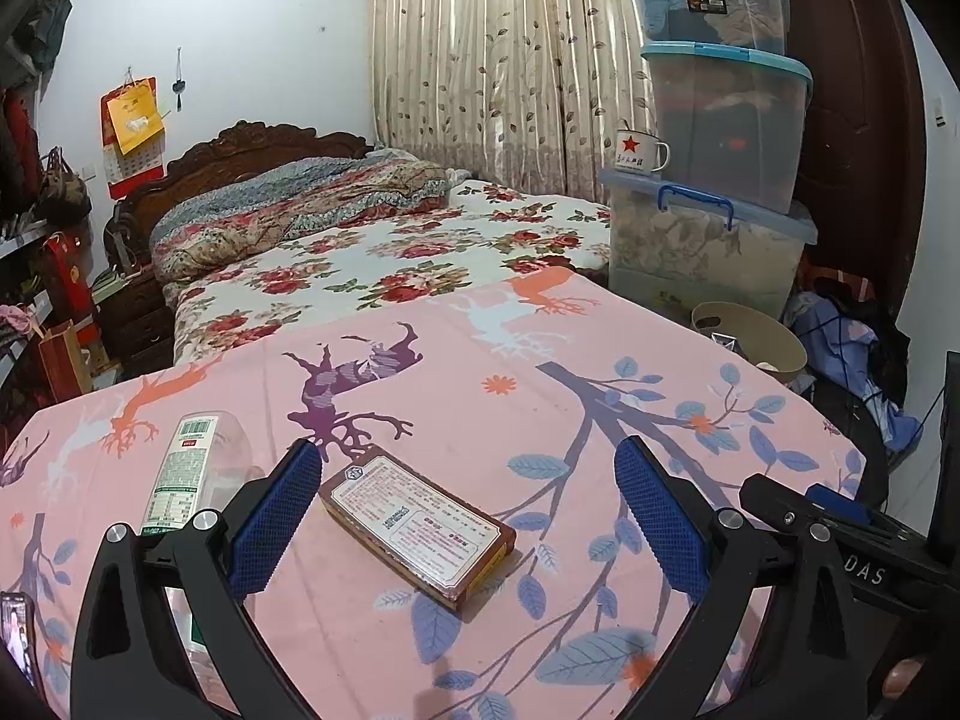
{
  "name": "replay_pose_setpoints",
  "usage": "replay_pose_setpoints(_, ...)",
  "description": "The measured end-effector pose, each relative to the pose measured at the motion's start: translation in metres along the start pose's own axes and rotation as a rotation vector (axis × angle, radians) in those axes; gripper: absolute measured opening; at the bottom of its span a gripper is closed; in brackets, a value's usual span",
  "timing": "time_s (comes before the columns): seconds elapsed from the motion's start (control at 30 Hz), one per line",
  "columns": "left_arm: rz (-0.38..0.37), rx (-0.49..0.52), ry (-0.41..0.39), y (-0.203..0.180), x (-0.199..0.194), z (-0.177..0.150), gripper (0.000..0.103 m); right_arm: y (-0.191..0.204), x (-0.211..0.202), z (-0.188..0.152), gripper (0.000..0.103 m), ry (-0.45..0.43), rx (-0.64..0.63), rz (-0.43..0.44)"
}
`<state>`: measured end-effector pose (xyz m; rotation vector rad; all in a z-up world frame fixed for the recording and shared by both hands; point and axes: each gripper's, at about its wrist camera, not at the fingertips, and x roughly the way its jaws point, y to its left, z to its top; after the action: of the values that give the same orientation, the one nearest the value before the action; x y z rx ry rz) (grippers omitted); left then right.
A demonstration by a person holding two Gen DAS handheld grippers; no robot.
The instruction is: Collect trash
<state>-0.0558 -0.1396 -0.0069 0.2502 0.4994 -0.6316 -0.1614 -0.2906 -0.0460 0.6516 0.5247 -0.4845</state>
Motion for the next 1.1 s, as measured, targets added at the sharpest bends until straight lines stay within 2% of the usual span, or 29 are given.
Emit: replay_pose_setpoints(1.1,0.013,-0.001,0.0,-0.0022,0.0002,-0.003,0.094,-0.0004,0.0003,0.0003,0.099,0.005,0.003,0.002)
